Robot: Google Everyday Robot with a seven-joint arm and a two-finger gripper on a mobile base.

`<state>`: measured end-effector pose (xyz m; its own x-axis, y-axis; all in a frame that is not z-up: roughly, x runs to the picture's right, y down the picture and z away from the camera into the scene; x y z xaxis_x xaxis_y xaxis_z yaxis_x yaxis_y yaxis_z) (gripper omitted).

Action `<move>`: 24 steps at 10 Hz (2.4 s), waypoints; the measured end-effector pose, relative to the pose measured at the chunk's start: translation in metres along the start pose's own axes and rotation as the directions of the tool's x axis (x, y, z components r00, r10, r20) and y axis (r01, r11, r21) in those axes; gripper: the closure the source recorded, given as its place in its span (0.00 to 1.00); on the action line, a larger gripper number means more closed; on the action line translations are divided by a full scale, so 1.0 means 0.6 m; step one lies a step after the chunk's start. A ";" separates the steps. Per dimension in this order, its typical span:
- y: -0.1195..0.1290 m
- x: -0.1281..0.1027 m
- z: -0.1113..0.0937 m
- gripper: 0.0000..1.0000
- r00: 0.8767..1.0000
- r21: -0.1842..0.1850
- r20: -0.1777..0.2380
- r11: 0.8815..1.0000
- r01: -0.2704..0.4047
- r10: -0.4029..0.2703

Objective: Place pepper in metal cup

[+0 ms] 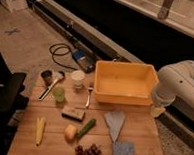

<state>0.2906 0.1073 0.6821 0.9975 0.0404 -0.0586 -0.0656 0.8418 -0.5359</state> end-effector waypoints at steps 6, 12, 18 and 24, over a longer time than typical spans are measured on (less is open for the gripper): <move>0.000 0.000 0.000 0.35 1.000 0.000 0.000 1.000 0.000 0.000; 0.000 0.000 0.000 0.35 1.000 0.000 0.000 1.000 0.000 0.000; 0.000 0.000 0.000 0.35 1.000 0.000 0.000 1.000 0.000 0.000; -0.013 -0.007 -0.009 0.35 0.999 0.014 0.003 0.999 0.050 -0.050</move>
<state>0.2871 0.0975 0.6822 0.9996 -0.0001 -0.0289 -0.0152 0.8501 -0.5265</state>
